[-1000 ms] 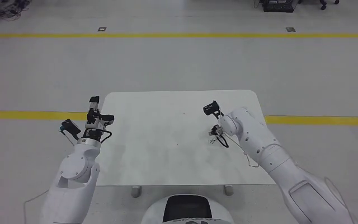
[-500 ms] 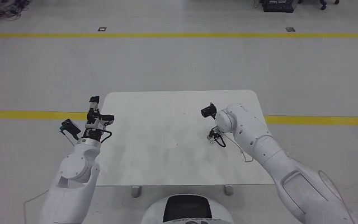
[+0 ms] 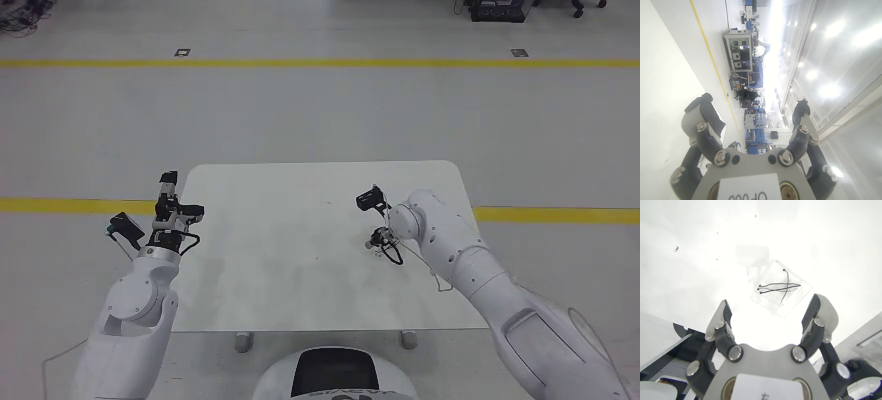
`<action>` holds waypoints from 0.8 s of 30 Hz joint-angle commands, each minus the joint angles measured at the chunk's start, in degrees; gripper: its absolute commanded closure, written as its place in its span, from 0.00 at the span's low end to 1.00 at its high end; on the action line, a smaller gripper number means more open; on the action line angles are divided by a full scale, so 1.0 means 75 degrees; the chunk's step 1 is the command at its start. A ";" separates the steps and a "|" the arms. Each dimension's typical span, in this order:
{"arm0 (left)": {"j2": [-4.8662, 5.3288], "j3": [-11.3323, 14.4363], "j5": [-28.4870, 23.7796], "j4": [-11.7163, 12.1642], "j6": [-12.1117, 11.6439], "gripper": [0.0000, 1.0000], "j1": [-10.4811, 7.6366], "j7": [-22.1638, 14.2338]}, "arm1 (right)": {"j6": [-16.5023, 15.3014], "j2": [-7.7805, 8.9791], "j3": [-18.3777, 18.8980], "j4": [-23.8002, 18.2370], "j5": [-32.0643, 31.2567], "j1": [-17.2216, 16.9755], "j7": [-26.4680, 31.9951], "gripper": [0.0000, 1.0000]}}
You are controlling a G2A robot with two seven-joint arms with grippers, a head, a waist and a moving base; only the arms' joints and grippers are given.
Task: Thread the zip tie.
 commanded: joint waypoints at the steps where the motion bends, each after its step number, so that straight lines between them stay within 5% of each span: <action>1: 0.0000 0.0000 0.0000 0.0000 0.0000 0.00 0.0000 0.0000 | -0.0160 0.0001 0.0002 0.0065 0.0007 0.0007 0.0018 0.00; 24: 0.0000 0.0000 0.0000 0.0000 0.0000 0.00 0.0000 0.0000 | -0.0352 0.0005 0.0094 0.0302 0.0025 -0.0148 -0.0580 0.00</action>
